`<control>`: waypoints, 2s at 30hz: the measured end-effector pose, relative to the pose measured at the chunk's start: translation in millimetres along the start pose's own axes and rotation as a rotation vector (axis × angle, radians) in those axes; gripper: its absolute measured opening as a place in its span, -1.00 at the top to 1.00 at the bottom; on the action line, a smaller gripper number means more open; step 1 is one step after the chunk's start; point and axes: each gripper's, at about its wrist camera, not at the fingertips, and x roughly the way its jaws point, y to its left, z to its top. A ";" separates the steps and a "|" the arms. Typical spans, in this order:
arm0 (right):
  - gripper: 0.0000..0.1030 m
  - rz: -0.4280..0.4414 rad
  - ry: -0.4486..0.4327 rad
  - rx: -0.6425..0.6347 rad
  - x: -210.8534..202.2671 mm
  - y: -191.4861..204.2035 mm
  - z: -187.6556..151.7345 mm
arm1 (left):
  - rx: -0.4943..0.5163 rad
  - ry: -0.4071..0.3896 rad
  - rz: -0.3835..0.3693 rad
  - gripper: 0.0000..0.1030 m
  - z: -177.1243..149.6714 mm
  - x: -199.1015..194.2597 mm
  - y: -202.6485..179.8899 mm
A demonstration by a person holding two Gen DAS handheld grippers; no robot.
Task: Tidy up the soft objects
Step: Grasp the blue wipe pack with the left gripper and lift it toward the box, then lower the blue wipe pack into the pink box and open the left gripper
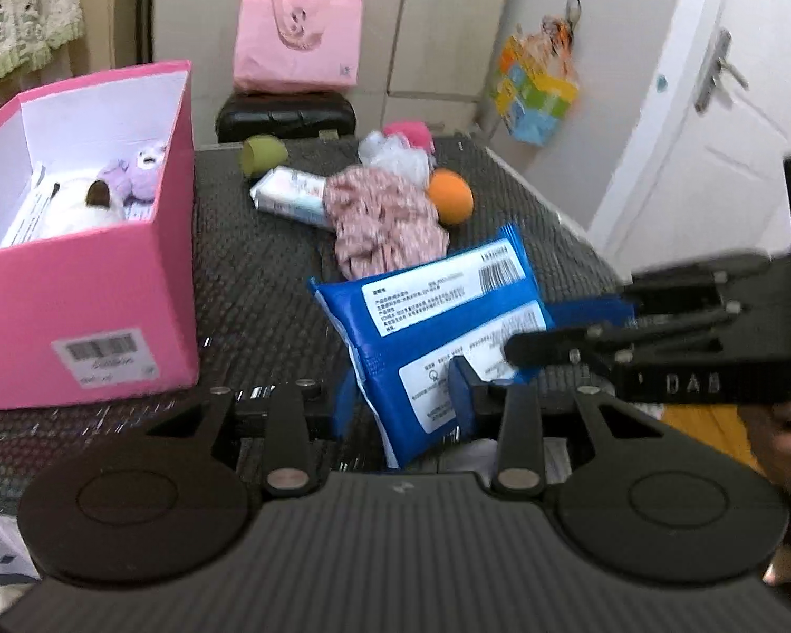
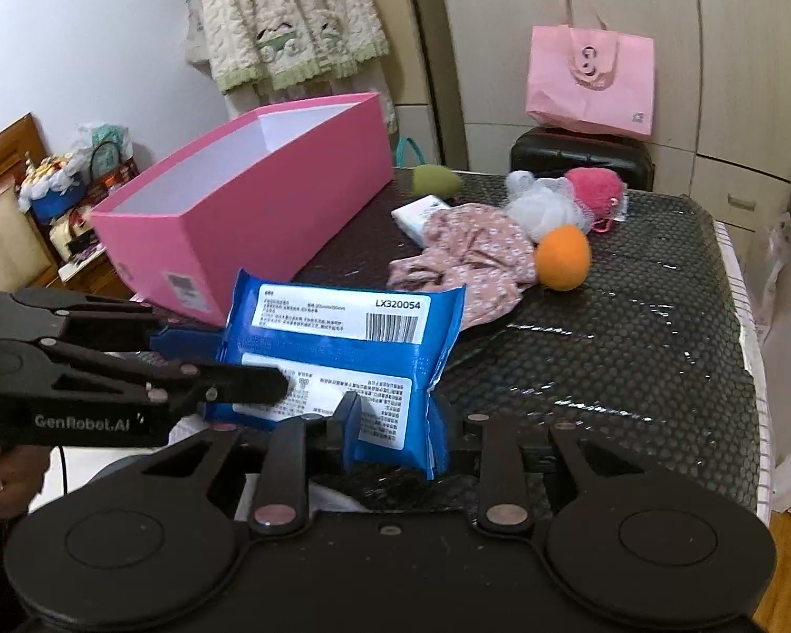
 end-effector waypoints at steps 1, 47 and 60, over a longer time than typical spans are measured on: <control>0.37 0.005 0.010 -0.012 0.1 3.5 0.5 | -0.011 0.009 -0.014 0.30 -1.4 -5.0 3.4; 0.39 0.270 0.113 -0.394 183.3 126.6 221.6 | -0.182 -0.204 0.304 0.30 91.2 -66.1 194.6; 0.38 0.228 0.160 -0.477 232.5 123.3 235.2 | -0.215 -0.083 0.287 0.30 93.6 -27.7 207.0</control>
